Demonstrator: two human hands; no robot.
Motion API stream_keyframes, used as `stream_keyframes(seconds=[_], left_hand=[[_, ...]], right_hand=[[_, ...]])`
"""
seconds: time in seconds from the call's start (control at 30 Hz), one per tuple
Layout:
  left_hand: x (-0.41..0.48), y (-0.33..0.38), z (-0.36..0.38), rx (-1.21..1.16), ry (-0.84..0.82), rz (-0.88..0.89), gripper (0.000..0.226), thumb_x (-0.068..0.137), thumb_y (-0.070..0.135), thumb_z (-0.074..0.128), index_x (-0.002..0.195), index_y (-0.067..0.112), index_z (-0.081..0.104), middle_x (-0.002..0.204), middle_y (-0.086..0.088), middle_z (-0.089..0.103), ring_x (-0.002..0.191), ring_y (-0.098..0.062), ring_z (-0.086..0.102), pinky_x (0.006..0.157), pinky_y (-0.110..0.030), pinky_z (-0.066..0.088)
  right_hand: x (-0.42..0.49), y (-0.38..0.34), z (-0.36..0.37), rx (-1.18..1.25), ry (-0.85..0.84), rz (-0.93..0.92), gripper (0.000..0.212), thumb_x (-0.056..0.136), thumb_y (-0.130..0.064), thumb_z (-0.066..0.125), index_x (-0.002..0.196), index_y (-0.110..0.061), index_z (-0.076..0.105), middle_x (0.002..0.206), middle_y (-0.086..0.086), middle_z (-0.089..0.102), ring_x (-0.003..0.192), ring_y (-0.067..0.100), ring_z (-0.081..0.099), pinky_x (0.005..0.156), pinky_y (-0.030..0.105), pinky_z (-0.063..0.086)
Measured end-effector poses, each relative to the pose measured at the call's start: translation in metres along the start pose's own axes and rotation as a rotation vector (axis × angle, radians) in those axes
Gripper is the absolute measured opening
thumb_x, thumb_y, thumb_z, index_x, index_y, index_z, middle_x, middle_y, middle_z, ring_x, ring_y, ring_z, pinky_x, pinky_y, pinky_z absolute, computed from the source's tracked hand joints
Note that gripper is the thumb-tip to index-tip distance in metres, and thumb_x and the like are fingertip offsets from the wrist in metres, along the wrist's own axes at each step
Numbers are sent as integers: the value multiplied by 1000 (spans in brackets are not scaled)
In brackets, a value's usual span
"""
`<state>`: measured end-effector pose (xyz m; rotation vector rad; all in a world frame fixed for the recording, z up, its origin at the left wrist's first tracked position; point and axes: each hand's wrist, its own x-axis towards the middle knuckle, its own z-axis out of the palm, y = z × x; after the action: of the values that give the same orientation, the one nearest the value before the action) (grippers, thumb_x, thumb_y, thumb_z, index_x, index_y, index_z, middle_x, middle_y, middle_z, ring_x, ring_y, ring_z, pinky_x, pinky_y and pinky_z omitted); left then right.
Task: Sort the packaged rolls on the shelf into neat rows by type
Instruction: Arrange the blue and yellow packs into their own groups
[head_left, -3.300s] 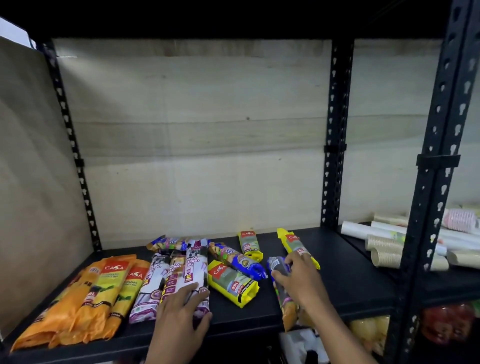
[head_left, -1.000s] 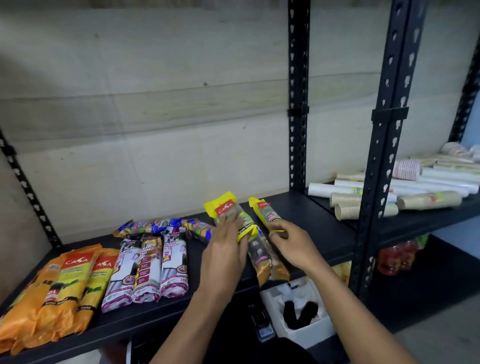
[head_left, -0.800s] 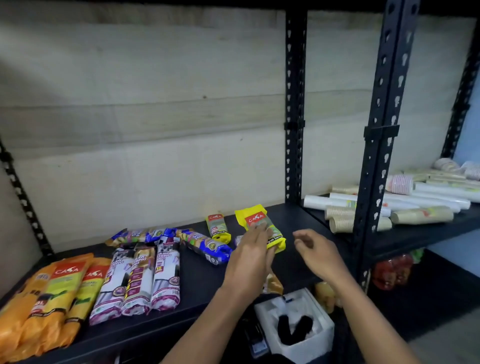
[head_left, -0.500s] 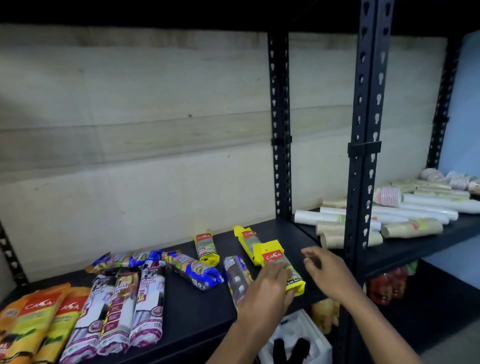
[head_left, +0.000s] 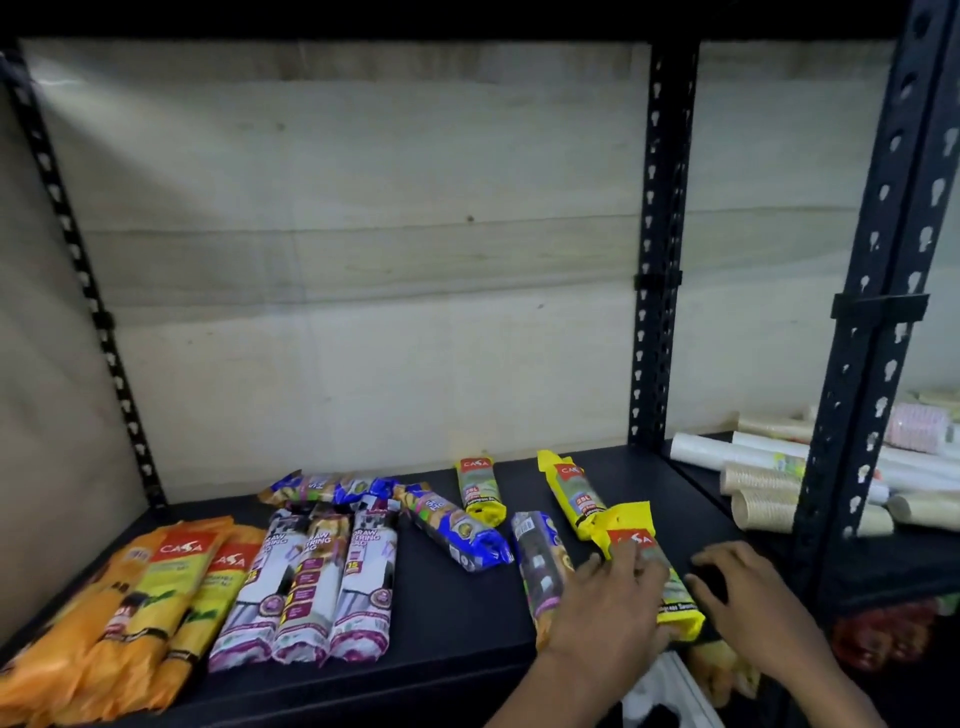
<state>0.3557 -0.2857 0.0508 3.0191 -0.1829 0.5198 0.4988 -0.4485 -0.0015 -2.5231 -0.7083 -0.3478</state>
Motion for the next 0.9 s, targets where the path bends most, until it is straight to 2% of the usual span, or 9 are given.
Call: stream_keyframes(seconds=[0.13, 0.27, 0.33, 0.43, 0.57, 0.7, 0.77, 0.83, 0.9], left_hand=[[-14, -8, -9, -83, 36, 42, 71, 84, 54, 67, 140, 20, 40, 133, -10, 44, 117, -34, 48, 108, -48, 34], [-31, -46, -23, -244, 189, -72, 55, 89, 66, 49, 130, 30, 52, 125, 8, 47, 114, -15, 50, 96, -34, 45], [-27, -73, -31, -263, 238, -163, 46, 92, 61, 48, 124, 29, 58, 119, 11, 48, 110, -9, 52, 90, -30, 48], [0, -104, -34, -168, 257, -218, 39, 95, 50, 52, 122, 24, 60, 120, 6, 49, 111, -12, 52, 85, -29, 48], [48, -113, -30, -153, 74, -165, 50, 91, 42, 57, 139, 30, 47, 139, 0, 41, 124, -24, 48, 94, -43, 50], [80, -115, -11, -168, -256, -157, 80, 84, 31, 66, 153, 38, 25, 164, -2, 11, 147, -28, 20, 114, -50, 32], [90, -115, 2, -132, -330, -130, 84, 83, 28, 66, 155, 34, 23, 165, -2, 4, 150, -27, 14, 117, -48, 28], [97, -116, 13, -111, -334, -157, 78, 84, 24, 66, 152, 33, 31, 165, 0, 10, 145, -29, 28, 111, -47, 37], [101, -115, 18, -54, -264, -175, 66, 83, 25, 67, 144, 33, 44, 156, -3, 29, 130, -31, 48, 101, -44, 47]], right_hand=[[-4, -2, 1, 11, 22, 27, 27, 88, -39, 67, 109, -23, 66, 111, -3, 54, 105, 21, 54, 85, 38, 49], [-7, -9, -6, 144, -28, 51, 26, 90, -32, 66, 113, -21, 68, 115, 1, 56, 113, 22, 54, 92, 33, 43], [-7, -17, -10, 212, -61, 46, 27, 93, -34, 62, 118, -23, 65, 117, 0, 57, 113, 19, 55, 93, 32, 42], [-9, -32, -18, 263, -113, 47, 31, 98, -39, 52, 125, -26, 60, 118, -3, 56, 113, 15, 54, 92, 30, 41], [-11, -56, -40, 396, -144, 109, 27, 101, -45, 41, 120, -35, 56, 117, -6, 59, 106, 7, 55, 82, 24, 40], [-20, -76, -48, 440, -249, 105, 39, 85, -68, 54, 118, -50, 46, 111, -20, 61, 97, -7, 57, 76, 15, 42], [-23, -76, -41, 411, -282, 73, 50, 76, -75, 59, 120, -54, 45, 108, -23, 62, 94, -6, 61, 78, 21, 48], [-21, -72, -35, 352, -259, 68, 57, 71, -74, 62, 122, -52, 47, 108, -19, 61, 94, -2, 62, 81, 28, 52], [-16, -63, -36, 325, -217, 97, 61, 68, -67, 63, 124, -46, 52, 108, -15, 61, 94, 0, 61, 83, 30, 53]])
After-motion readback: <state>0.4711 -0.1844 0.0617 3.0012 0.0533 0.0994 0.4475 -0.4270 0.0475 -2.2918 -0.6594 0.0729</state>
